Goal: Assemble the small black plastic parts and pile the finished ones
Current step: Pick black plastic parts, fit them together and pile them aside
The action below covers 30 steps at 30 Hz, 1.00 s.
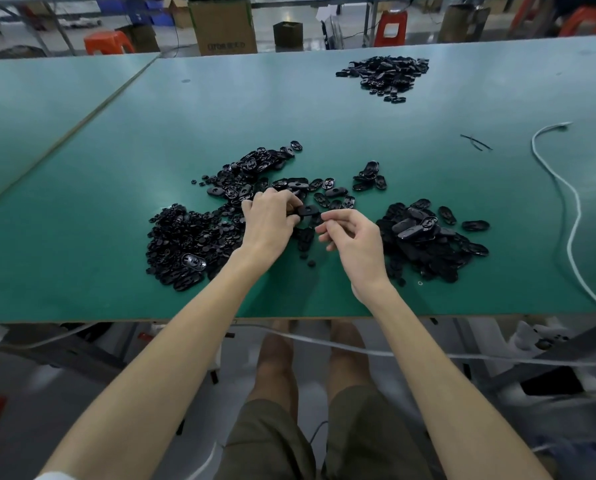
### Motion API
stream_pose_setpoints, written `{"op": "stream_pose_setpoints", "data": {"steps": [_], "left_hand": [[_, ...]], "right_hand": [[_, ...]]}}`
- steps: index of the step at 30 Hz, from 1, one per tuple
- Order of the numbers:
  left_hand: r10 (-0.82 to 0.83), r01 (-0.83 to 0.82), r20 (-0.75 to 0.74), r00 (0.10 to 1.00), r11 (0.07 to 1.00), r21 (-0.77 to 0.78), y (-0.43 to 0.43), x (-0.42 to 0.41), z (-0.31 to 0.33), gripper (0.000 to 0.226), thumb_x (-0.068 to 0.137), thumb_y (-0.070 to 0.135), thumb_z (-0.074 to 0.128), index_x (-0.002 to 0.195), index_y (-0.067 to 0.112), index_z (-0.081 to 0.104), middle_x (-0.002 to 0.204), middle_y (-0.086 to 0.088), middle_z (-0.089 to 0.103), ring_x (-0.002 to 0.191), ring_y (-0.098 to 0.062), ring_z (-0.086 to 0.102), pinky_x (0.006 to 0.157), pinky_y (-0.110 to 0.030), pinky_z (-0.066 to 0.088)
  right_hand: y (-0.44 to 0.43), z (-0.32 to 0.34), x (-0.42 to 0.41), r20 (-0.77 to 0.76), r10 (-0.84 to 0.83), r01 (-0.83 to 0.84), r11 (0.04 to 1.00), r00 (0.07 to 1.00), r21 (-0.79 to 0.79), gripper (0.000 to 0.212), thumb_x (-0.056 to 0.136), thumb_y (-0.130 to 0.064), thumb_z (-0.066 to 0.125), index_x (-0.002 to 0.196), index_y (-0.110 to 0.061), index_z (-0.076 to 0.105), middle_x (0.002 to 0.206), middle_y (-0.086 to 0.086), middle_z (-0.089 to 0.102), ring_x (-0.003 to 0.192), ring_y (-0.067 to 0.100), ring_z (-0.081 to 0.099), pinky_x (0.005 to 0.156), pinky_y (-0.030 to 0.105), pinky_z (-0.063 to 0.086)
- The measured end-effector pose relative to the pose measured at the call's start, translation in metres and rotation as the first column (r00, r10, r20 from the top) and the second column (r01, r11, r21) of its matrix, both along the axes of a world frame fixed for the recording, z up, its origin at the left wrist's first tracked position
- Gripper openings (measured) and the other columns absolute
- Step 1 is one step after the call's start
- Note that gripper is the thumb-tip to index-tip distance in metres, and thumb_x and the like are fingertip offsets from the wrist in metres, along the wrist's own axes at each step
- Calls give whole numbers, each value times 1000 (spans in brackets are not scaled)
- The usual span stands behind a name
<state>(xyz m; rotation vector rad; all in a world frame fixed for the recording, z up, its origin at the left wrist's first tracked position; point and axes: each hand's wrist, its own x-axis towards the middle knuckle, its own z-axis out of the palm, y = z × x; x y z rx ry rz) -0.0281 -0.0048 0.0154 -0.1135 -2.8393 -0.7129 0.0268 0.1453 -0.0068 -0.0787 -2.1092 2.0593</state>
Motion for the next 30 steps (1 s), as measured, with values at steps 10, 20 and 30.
{"op": "stream_pose_setpoints", "data": {"steps": [10, 20, 30], "left_hand": [[8, -3, -87, 996, 998, 64, -10, 11, -1, 17, 103, 31, 60, 106, 23, 75, 101, 2, 65, 98, -20, 59, 91, -36, 23], [-277, 325, -205, 939, 909, 259, -16, 28, 11, 14, 96, 16, 71, 108, 17, 78, 95, 7, 69, 81, 3, 59, 73, -8, 40], [95, -84, 58, 994, 982, -169, -82, 10, 26, 20, 94, 23, 74, 111, 12, 73, 116, -13, 63, 108, -30, 60, 101, -46, 50]], "right_hand": [[-1, -1, -1, -1, -5, 5, 1000, 1000, -14, 16, 101, 1, 58, 103, -9, 70, 84, 2, 76, 74, 9, 69, 66, 24, 55], [-1, -2, -2, -2, 15, -16, 999, 1000, -52, 14, 106, -23, 59, 107, -15, 70, 86, 1, 78, 74, 10, 71, 63, 24, 53], [0, 0, -1, 5, 31, -31, 995, 999, -94, 15, 96, -3, 68, 105, -15, 67, 86, 4, 79, 76, 11, 72, 63, 21, 54]]}}
